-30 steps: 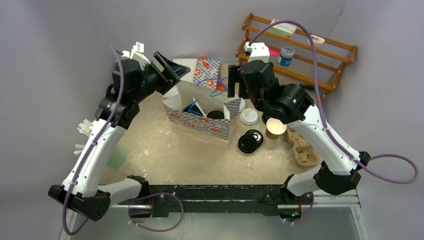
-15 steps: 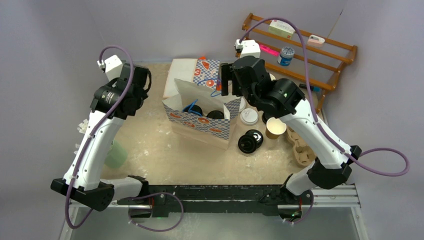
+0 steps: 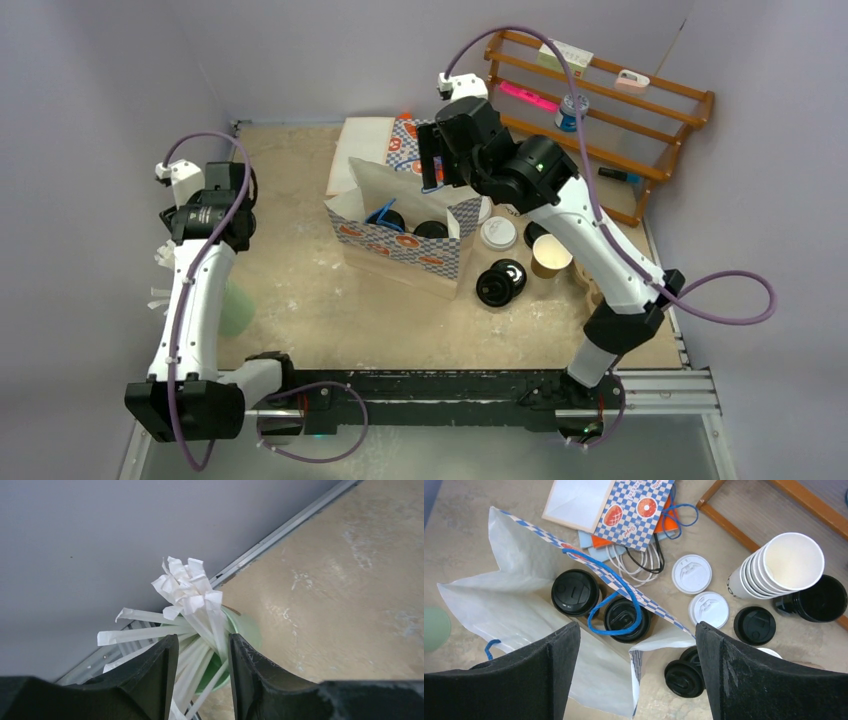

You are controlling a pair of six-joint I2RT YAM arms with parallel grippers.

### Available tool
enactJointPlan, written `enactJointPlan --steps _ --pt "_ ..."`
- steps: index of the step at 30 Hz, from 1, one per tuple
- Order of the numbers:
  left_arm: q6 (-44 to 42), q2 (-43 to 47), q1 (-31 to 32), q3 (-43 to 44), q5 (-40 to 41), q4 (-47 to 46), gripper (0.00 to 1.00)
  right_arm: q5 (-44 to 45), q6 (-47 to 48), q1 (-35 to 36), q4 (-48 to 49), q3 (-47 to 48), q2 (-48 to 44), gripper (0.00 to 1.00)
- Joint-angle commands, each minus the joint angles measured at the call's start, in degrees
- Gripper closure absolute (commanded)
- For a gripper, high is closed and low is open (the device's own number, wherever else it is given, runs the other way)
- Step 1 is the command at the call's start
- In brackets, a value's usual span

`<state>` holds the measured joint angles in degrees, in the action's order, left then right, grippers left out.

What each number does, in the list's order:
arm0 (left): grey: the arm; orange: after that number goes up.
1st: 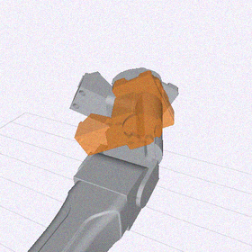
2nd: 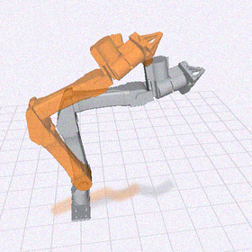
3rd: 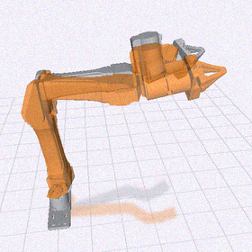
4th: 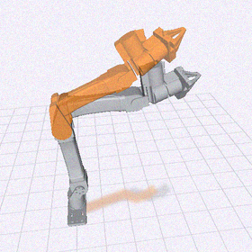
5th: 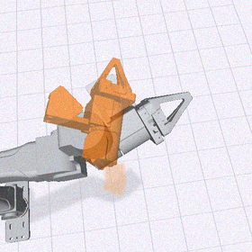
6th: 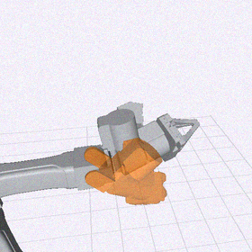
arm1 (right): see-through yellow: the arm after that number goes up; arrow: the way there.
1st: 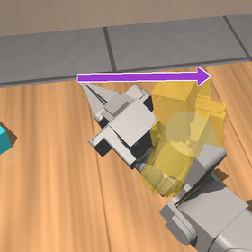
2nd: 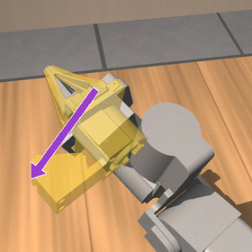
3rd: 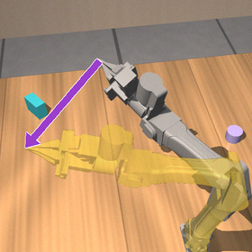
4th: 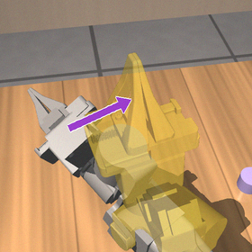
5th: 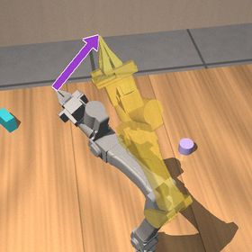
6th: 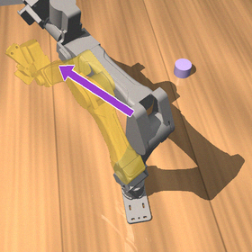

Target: Pack the takeout coffee

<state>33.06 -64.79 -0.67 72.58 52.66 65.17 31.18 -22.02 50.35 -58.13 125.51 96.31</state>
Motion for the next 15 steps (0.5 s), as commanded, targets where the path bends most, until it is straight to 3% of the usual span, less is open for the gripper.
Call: enactJointPlan --steps 1,4,15 --pt "-7.7 1.1 -4.9 -2.8 -0.8 -10.0 0.59 -2.6 0.3 0.2 -4.3 4.1 2.3 0.14" --pt "-9.4 1.1 -5.7 -3.8 -0.7 -12.6 0.63 -3.3 0.1 0.2 -5.3 4.9 3.7 0.14" --pt "-12.7 -0.9 -6.4 -6.5 0.5 -18.3 0.67 -3.9 0.0 0.2 -5.3 4.5 3.9 0.15"
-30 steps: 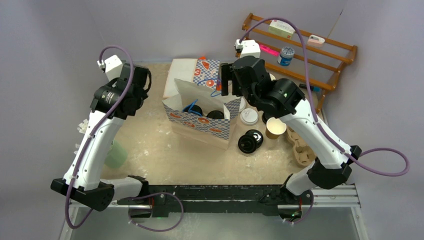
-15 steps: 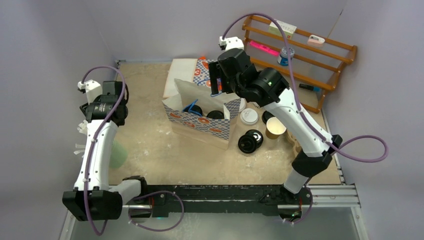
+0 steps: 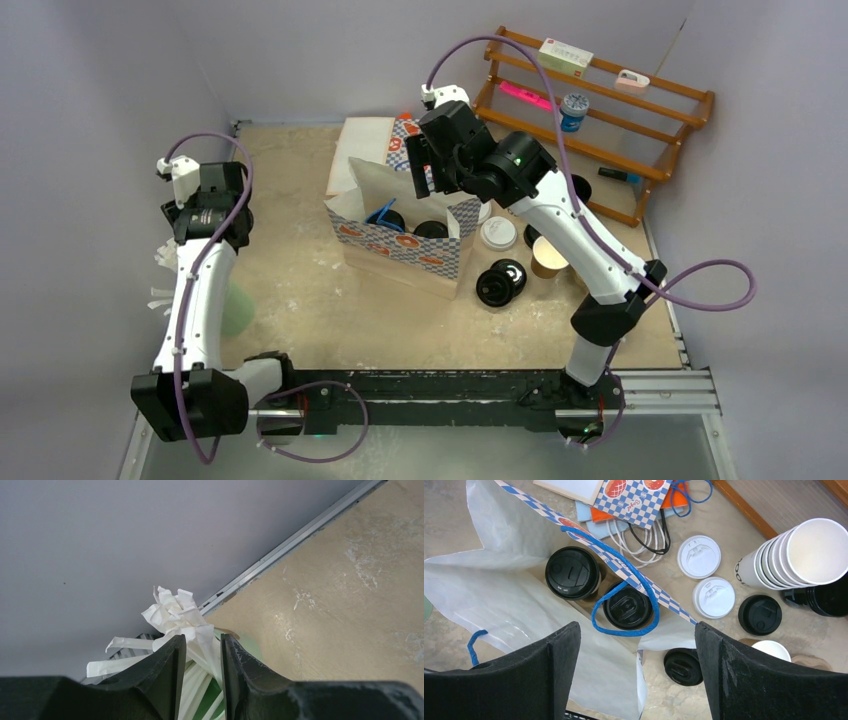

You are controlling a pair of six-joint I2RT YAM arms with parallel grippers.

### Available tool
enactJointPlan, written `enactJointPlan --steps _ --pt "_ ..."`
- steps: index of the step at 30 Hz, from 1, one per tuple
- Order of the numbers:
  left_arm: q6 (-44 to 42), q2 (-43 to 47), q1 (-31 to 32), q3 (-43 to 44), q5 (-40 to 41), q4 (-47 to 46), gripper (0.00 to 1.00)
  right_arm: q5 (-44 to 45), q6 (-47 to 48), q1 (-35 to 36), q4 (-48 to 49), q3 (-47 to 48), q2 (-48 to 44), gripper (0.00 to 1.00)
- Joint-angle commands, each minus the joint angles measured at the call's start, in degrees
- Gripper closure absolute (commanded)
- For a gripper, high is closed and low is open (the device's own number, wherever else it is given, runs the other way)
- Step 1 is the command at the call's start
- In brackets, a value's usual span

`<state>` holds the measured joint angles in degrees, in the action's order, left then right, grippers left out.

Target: Pack the takeout coffee

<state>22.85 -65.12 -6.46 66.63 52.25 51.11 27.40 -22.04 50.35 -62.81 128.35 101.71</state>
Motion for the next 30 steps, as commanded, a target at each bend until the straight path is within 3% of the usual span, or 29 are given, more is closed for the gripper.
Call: enactJointPlan --steps 1,17,27,30 --pt "-2.6 -0.8 -0.6 -0.6 0.8 -4.4 0.67 -0.2 0.1 0.3 -0.4 1.4 -1.6 0.15" --pt "-3.7 -1.2 -1.6 -4.4 1.1 -6.9 0.68 -2.0 1.0 0.2 0.2 0.4 -1.4 0.15" --pt "-3.3 -1.3 -1.6 -4.1 2.5 -6.7 0.78 -1.9 1.2 0.2 0.0 0.4 -1.1 0.15" --pt "-2.9 -1.3 -1.6 -3.6 2.9 -6.0 0.92 -2.1 1.3 0.2 0.1 0.5 -0.9 0.15"
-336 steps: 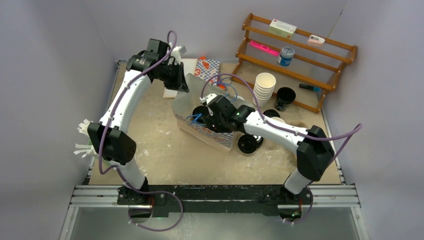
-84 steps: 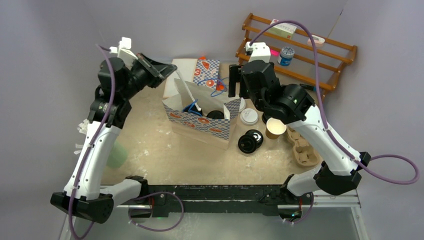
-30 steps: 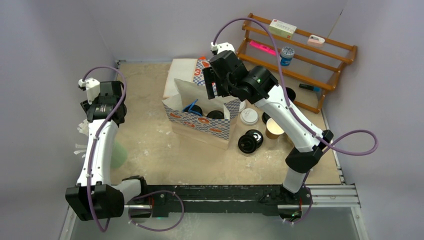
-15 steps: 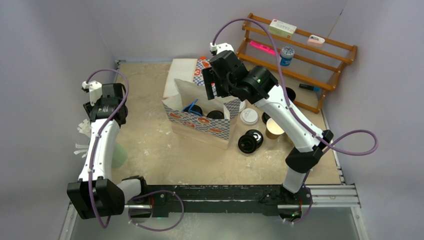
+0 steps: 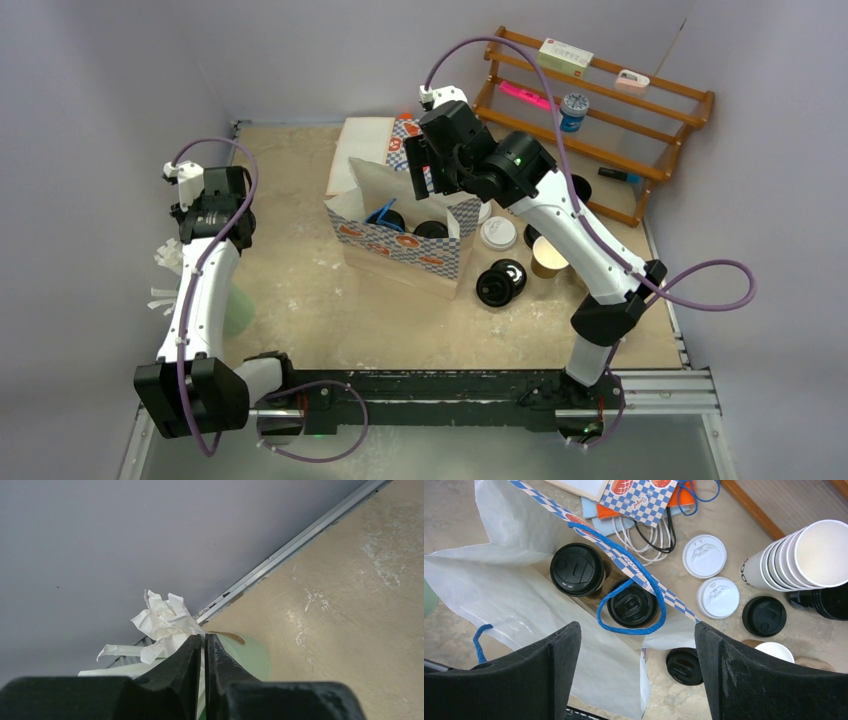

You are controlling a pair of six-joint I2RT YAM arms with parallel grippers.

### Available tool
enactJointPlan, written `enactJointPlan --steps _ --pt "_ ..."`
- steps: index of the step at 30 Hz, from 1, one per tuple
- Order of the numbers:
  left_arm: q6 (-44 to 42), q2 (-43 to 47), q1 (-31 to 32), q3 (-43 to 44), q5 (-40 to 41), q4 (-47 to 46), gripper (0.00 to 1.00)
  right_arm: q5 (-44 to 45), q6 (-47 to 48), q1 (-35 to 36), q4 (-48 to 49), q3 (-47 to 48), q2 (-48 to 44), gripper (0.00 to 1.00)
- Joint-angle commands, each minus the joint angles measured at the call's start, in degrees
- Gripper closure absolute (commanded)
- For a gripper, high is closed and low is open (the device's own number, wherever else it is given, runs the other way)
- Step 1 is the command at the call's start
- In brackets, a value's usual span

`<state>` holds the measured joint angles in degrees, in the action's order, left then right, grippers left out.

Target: Pack the takeout coffee

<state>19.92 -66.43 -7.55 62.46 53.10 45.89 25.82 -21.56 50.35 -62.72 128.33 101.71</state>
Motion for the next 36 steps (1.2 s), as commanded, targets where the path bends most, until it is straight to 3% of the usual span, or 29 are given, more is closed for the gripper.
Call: enactJointPlan --steps 1,3,14,21,29,36 --pt "0.1 0.0 -0.5 1.0 2.1 -0.5 0.96 -0.6 0.8 0.2 0.0 0.4 -0.9 0.15" --pt "0.6 -0.1 -0.5 2.0 2.3 0.1 1.00 -0.7 0.8 0.1 0.0 0.3 -0.8 0.15" --pt "4.9 -1.2 -0.5 7.1 3.4 4.2 1.00 -0.4 0.5 0.2 0.1 -0.4 -1.2 0.15" --pt "11.1 0.8 -0.4 14.7 -6.6 5.9 1.00 -0.6 0.2 0.2 0.4 -1.2 -1.4 0.15" --pt "11.8 2.3 0.1 29.9 -13.3 7.9 1.00 0.0 -0.1 0.1 1.3 -2.6 -2.8 0.15" --pt "9.3 7.3 0.1 38.5 -34.4 -1.2 1.00 3.8 -1.0 0.2 4.2 -5.7 -5.2 0.15"
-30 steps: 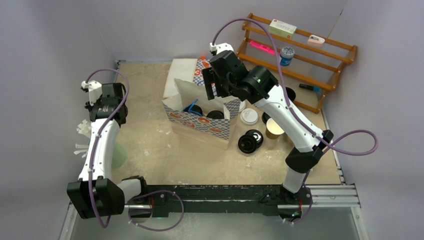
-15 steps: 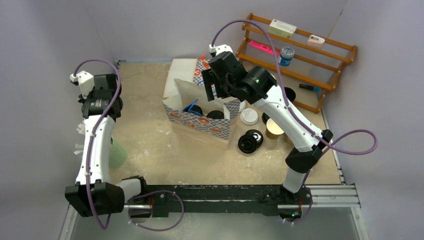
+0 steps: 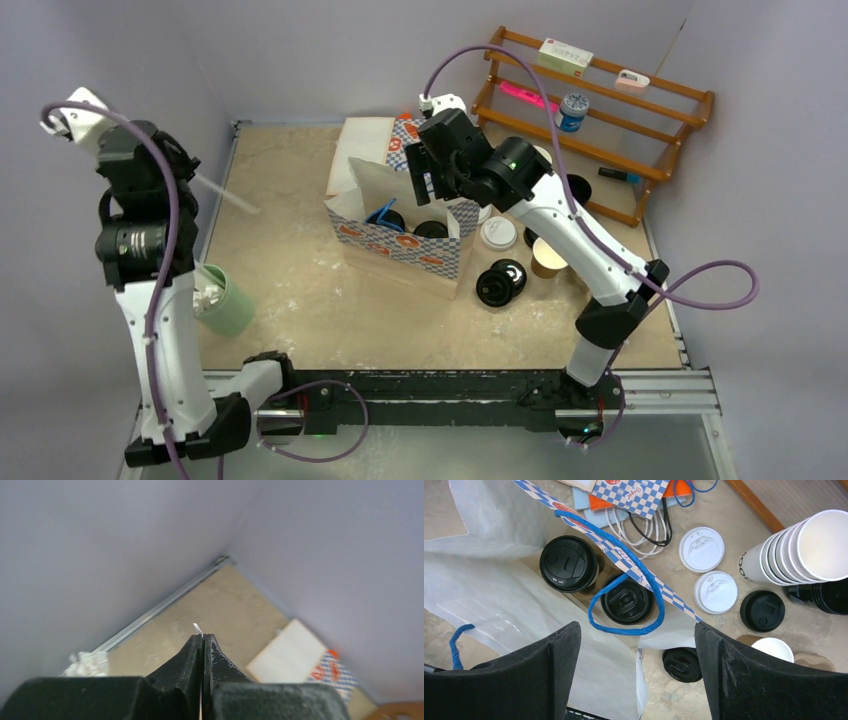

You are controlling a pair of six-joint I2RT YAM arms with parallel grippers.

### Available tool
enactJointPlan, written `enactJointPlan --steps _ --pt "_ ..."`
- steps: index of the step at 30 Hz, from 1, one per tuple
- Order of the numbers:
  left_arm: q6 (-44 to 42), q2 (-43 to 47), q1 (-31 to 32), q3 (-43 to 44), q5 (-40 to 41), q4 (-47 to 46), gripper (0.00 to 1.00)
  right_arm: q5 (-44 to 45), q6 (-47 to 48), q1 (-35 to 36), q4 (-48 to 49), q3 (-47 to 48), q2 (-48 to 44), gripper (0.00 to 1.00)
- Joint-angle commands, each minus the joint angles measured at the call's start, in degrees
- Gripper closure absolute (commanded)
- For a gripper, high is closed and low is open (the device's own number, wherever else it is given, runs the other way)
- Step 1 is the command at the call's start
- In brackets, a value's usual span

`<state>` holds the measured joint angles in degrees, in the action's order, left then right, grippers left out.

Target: Pack the takeout coffee

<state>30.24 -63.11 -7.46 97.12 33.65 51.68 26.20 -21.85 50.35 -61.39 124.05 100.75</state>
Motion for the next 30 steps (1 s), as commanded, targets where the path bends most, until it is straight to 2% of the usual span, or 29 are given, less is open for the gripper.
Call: enactJointPlan --steps 1,9,14,18,23,27,30 --pt "-0.4 4.7 0.0 4.0 -18.3 -8.7 1.00 4.4 -0.5 0.2 3.7 -2.0 -5.1 0.15" --pt "8.5 3.2 0.0 7.7 -45.3 -15.2 1.00 12.7 0.9 0.1 7.0 -2.2 -7.8 0.15" --pt "19.6 3.0 0.0 2.2 -58.8 -24.0 1.00 16.3 1.1 0.2 9.0 -5.8 -11.6 0.15" --pt "25.8 5.6 0.0 -6.1 -60.6 -32.7 1.00 17.1 1.1 0.1 11.1 -8.1 -15.1 0.14" --pt "29.9 6.1 0.1 -11.5 -61.9 -37.8 1.00 17.1 1.3 0.2 14.4 -11.6 -19.3 0.14" --pt "30.3 5.9 1.5 -14.5 -61.4 -39.9 1.00 17.0 0.7 0.1 16.2 -14.1 -21.8 0.14" --pt "28.3 5.1 5.6 -15.7 -57.6 -40.2 1.00 17.1 0.4 0.1 16.6 -15.3 -23.2 0.14"
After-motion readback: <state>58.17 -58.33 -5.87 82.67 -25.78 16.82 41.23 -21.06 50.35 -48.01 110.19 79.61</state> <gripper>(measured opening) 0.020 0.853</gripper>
